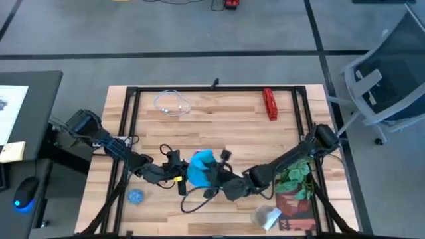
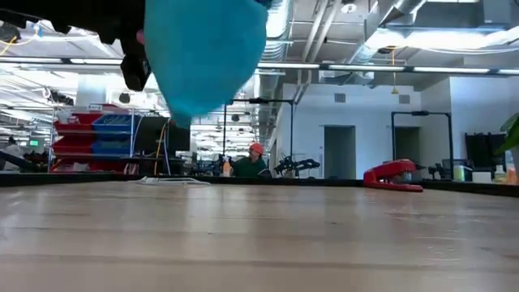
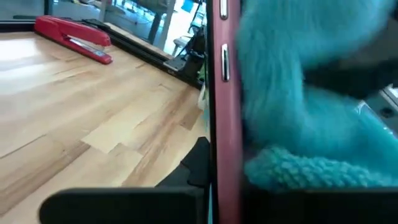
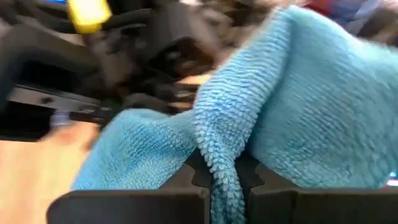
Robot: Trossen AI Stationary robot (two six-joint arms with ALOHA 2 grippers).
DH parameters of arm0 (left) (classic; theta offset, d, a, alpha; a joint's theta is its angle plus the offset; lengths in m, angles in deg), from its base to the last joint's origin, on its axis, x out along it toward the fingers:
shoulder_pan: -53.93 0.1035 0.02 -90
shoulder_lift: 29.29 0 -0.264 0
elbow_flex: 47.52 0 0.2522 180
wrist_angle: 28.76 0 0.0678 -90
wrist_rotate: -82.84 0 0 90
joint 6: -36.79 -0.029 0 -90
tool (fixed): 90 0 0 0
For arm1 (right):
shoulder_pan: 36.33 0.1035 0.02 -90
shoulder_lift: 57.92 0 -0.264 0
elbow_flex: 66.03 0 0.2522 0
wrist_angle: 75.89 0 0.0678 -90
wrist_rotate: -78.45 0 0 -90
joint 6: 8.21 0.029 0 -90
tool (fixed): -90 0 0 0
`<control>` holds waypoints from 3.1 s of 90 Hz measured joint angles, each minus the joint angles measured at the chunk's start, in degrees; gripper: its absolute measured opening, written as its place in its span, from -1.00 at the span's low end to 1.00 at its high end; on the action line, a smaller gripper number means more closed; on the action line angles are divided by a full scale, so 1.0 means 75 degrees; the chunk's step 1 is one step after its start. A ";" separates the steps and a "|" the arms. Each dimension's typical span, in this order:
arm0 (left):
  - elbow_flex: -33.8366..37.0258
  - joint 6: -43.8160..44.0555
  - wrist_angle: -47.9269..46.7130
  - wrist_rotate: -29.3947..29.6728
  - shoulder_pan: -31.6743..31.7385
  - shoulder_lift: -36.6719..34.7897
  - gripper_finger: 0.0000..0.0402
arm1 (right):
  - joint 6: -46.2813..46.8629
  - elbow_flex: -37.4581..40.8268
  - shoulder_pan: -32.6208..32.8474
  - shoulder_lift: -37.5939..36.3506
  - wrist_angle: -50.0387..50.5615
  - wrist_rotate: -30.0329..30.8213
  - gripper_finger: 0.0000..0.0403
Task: Apply microfiber cloth
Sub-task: Wipe the back and front of the cellphone with the blue microfiber cloth
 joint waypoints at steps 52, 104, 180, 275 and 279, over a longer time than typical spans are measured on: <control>-0.0007 -0.0655 0.0997 0.0268 0.0023 0.0000 -0.95 | 0.4122 0.0006 0.0940 -0.0011 0.2971 -0.1196 -1.00; -0.0016 -0.0729 0.1265 0.0431 0.0151 0.0015 -0.95 | 0.3229 -0.0006 0.0157 0.0631 0.0274 -0.0849 -1.00; -0.0019 -0.0749 0.1267 0.0391 0.0164 0.0015 -0.95 | 0.3306 -0.0003 0.0059 0.1040 -0.1013 -0.1794 -1.00; -0.0034 -0.0810 0.1367 0.0418 0.0089 0.0000 -0.95 | 0.3433 -0.0003 0.0330 0.0825 0.0155 -0.0749 -1.00; -0.0033 -0.0807 0.1298 0.0401 0.0088 0.0001 -0.95 | 0.3433 -0.0003 0.0396 0.0738 0.0284 -0.0435 -1.00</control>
